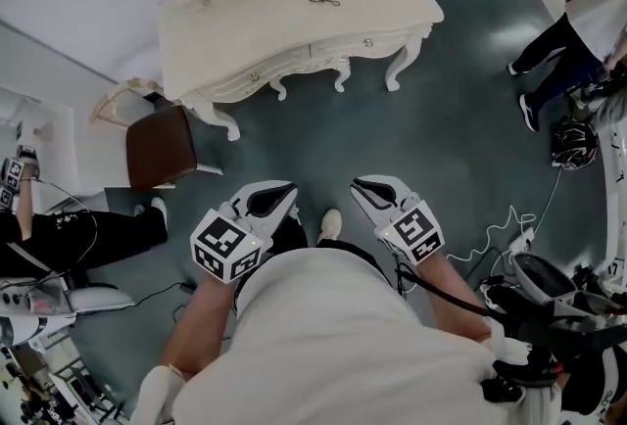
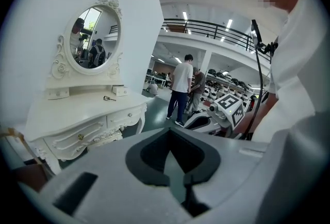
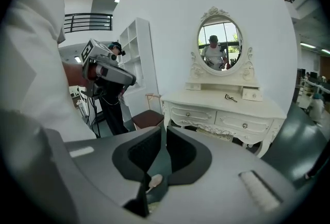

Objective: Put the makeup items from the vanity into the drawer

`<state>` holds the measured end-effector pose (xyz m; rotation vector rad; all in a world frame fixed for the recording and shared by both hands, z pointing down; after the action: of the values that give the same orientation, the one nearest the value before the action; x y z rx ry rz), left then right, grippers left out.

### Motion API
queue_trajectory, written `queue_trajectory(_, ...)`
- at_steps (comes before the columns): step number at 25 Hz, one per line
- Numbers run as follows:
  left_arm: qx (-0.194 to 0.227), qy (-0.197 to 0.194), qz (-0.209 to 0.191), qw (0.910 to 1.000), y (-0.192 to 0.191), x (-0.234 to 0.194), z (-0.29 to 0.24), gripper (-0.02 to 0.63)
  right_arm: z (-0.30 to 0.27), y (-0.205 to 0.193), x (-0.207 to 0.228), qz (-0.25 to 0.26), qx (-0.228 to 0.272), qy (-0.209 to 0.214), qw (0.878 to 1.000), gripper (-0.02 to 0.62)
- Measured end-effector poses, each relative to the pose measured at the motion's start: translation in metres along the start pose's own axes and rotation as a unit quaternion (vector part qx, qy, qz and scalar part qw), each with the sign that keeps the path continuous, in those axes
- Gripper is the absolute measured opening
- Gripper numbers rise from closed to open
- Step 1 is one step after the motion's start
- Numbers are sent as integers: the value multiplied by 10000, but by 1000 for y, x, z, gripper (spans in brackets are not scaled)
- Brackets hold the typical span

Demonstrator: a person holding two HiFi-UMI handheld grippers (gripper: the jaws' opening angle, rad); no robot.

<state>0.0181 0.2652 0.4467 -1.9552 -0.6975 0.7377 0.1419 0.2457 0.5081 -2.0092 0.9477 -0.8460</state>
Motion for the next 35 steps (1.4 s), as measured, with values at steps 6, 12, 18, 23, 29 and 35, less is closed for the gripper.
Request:
queue_trajectory(6,-61,-238,-69,9997,17,-49,-29,-2,-26,23,43,-154,17,-264,9995,28)
queue_trajectory(12,98,-523,-275,9982,54,-125,-53,-2,-63,76,91,-133,-42,-619,9980,28)
queue_trajectory(18,244,-833,-352,9956,92,-192,-57,-2,-115,133,138,-11,-69,-1004,9949,28)
queue_trajectory(23,97,-878,-406,9953,98,-251,-52,-2,-166,166,183,159,-173,-1223,9922,35)
queue_trajectory(29,199,-747,-169,9969,105,-288,-55,-2,-205,182,242,330,-414,-1369,9892,42)
queue_trajectory(35,194,-354,118,9991,130,-327,-76,-2,-256,199,325,566,-731,-1286,9874,56)
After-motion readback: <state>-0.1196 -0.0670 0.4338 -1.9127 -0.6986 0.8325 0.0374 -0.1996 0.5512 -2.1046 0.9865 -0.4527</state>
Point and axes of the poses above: the fingertips, and each gripper's own axes: z backward along the fingers, x to its right, y out of its top, the point moved 2 cm from there along z, backward along the fingers, and after that the axes turned 8 degrees about -z, right-handed, at the moved point
